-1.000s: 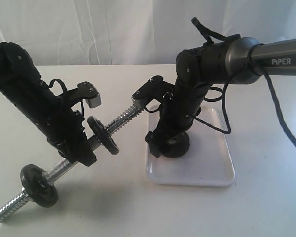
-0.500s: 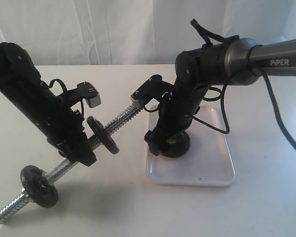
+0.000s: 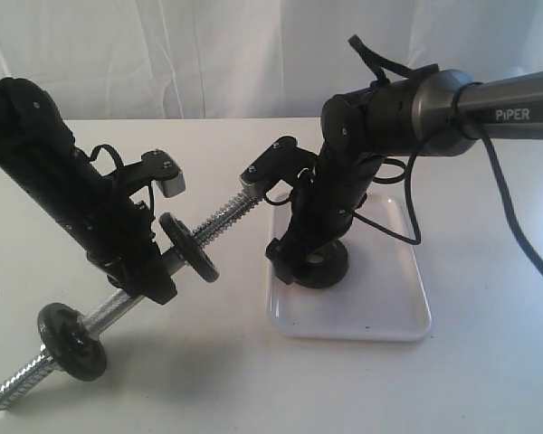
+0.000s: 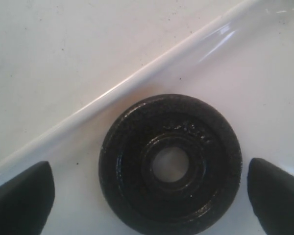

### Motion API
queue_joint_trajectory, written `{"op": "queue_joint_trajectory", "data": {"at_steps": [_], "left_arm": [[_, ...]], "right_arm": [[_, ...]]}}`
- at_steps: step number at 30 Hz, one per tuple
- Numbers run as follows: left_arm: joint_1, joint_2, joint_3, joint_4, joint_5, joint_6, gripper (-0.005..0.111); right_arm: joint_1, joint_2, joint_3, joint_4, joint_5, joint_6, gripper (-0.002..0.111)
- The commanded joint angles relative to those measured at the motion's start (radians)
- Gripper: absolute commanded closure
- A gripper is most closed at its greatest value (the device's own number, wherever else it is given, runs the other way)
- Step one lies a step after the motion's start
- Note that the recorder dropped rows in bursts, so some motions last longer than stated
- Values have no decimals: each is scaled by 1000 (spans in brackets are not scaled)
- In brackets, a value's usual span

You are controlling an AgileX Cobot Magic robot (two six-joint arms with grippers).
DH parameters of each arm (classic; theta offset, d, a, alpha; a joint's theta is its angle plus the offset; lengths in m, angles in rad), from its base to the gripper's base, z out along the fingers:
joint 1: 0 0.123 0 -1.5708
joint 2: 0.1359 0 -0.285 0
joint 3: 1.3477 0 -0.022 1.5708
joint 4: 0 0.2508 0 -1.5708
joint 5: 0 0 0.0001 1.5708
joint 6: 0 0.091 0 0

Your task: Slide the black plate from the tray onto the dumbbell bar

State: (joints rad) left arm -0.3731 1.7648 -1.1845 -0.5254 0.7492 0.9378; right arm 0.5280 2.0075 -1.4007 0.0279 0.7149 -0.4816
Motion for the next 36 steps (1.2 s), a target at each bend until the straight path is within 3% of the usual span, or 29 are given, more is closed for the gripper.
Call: {"op": "queue_joint_trajectory", "data": {"at_steps": [1, 36], "left_arm": [[0, -63, -34, -147, 55, -7, 107], [0, -63, -34, -147, 44, -15, 107]], "right_arm": [[0, 10, 6, -22, 17, -12, 3], [0, 10, 6, -20, 1, -8, 3]]}}
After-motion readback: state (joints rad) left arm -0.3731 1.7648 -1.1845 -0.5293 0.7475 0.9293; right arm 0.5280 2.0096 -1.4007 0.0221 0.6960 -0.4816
